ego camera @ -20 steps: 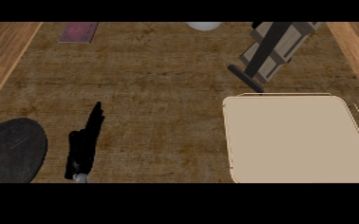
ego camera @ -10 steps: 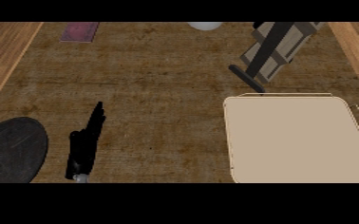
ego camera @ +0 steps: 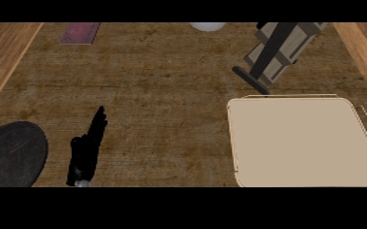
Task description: Pick the lemon from the tray and place it in the tiered basket
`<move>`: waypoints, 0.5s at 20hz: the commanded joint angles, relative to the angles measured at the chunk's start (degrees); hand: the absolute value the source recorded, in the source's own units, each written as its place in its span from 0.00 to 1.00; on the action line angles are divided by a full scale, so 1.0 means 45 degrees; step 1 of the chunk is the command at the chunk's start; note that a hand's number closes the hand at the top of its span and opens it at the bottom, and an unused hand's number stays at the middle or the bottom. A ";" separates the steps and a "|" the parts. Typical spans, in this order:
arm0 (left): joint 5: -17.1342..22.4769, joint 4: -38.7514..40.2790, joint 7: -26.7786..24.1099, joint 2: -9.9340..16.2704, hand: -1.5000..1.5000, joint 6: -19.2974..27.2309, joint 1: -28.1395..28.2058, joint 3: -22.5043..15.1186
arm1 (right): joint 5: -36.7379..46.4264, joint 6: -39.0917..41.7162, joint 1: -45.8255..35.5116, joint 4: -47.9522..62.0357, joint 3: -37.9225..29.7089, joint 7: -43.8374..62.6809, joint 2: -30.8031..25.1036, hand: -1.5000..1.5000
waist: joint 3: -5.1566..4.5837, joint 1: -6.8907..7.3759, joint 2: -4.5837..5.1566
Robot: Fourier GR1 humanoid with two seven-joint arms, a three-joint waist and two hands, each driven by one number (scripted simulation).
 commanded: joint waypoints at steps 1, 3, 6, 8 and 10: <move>0.0032 -0.0534 0.0409 0.0299 0.50 -0.0108 0.0327 0.0079 | 0.0586 -0.2089 0.0267 -0.0834 0.0029 -0.0045 -0.0270 0.00 | 0.0001 -0.0051 -0.0057; -0.0104 -0.0503 0.0099 -0.0112 0.50 0.0264 0.0582 -0.0048 | 0.0676 -0.1925 0.0674 -0.1129 -0.0286 0.0398 -0.1225 0.00 | 0.0001 -0.0214 -0.0088; 0.0132 0.0342 -0.0464 -0.0170 0.50 0.0045 0.0577 0.0239 | 0.1259 -0.2036 0.0890 -0.2245 -0.0135 0.1871 -0.1603 0.00 | -0.0020 -0.0402 -0.0135; 0.0147 -0.0068 -0.0407 -0.0096 0.50 0.0017 0.0979 0.0181 | 0.0562 -0.0573 0.1141 -0.2695 -0.0938 0.1926 -0.3267 0.00 | -0.0005 -0.0560 -0.0194; 0.0145 -0.0559 0.0027 0.0314 0.50 -0.0065 0.0781 0.0393 | 0.0353 -0.0053 0.1772 -0.4137 -0.1061 0.2704 -0.3316 0.00 | 0.0000 -0.0635 -0.0248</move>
